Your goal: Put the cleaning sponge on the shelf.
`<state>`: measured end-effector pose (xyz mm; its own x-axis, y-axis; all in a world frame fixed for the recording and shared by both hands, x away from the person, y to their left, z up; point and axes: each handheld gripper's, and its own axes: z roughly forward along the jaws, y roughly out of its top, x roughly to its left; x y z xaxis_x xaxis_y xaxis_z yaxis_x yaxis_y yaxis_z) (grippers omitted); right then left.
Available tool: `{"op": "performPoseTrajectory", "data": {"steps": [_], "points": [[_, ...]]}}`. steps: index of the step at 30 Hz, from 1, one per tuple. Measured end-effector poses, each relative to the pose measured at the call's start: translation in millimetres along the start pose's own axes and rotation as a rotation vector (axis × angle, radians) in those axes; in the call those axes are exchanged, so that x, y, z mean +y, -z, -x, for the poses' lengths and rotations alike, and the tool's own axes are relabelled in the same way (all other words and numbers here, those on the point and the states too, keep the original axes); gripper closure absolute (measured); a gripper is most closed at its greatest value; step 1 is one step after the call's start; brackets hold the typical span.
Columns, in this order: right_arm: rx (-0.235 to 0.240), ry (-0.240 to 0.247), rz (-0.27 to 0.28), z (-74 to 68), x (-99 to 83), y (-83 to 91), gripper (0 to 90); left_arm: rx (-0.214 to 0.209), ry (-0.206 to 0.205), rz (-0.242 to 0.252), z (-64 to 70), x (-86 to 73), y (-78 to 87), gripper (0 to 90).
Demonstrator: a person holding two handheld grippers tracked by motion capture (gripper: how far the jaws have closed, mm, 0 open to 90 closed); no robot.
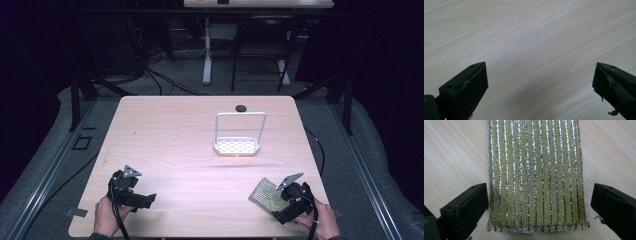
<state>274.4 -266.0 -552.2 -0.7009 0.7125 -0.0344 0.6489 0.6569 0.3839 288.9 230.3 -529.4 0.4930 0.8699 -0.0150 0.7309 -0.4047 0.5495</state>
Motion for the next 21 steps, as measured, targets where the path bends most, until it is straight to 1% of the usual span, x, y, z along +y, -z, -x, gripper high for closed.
{"op": "performPoseTrajectory", "data": {"steps": [1,3,5,6,7,9,12,19,21], "points": [[-0.006,0.012,0.0,-1.1,0.5,0.6,0.7,-0.001,0.0,-0.001,-0.2,0.1,0.2,0.2],[0.001,0.017,0.008,-3.3,1.5,1.5,0.9,-0.002,0.001,-0.001,-0.6,0.0,0.1,0.2],[0.005,0.01,-0.002,-3.9,1.6,0.0,1.1,-0.002,-0.001,-0.002,-0.7,0.0,0.0,0.2],[0.001,0.017,-0.003,-2.8,0.9,-1.5,1.3,-0.001,0.0,-0.001,-0.4,-0.1,-0.1,0.2],[0.002,0.015,-0.017,-2.1,0.8,-1.6,1.6,0.001,-0.001,0.001,-0.2,-0.2,-0.2,0.2],[0.01,0.003,-0.018,-1.2,-0.2,-3.2,3.6,-0.004,-0.002,-0.004,-0.6,0.0,0.2,0.2],[0.014,0.004,-0.03,-0.8,-0.4,-4.5,4.9,0.002,-0.001,-0.001,-0.4,-0.3,-0.2,0.2],[0.015,-0.009,-0.034,-1.3,-0.6,-5.0,7.3,-0.003,-0.005,-0.007,-0.4,-0.4,-0.7,0.2],[0.013,-0.002,-0.035,-1.2,-0.4,-4.9,8.1,-0.002,-0.004,-0.01,-0.6,-0.5,-0.3,0.2]]}}
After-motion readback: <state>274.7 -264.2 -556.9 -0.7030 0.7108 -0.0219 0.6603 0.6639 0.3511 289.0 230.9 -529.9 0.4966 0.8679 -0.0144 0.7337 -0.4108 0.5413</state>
